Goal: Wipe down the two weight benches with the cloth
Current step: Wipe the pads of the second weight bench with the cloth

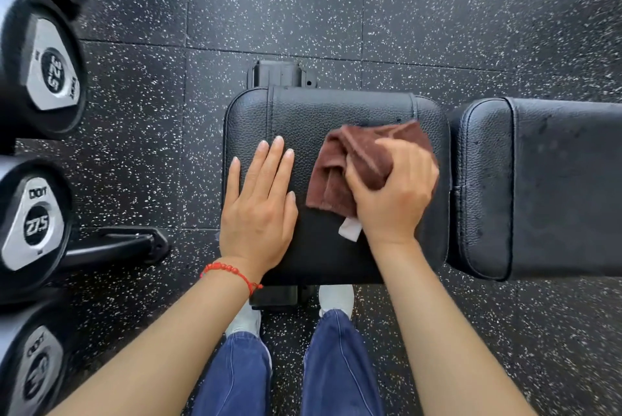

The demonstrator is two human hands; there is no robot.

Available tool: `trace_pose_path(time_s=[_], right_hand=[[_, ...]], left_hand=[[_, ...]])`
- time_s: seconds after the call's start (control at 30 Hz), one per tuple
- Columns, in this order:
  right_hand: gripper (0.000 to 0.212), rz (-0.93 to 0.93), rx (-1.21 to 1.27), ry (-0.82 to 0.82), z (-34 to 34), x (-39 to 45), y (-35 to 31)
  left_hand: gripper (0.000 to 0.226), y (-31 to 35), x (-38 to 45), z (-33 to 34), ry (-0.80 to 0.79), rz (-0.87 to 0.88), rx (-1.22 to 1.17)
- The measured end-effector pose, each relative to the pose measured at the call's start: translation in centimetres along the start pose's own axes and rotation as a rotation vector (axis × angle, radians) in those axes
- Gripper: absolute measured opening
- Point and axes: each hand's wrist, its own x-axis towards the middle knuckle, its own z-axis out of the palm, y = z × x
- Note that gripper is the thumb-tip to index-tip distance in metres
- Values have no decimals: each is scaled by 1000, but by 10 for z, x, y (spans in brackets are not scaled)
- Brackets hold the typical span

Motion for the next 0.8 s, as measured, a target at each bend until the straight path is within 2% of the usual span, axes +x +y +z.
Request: trace_pose_path(time_s=[0.13,0.27,0.4,0.67,0.8], right_hand=[[38,-2,-13,-19,16,51,10],[36,-28,18,-56,15,54,15],[30,-71,53,-52,3,21,16],[32,-109,75,-123,-58,-86,31],[34,-116,82,-135,-63,-96,36]], left_hand=[[50,0,1,1,26,-8,6],[50,0,1,1,45,0,18],[51,0,1,3,65,-3,34],[51,0,1,6,89,12,55],[51,-1,1,8,114,20,63]])
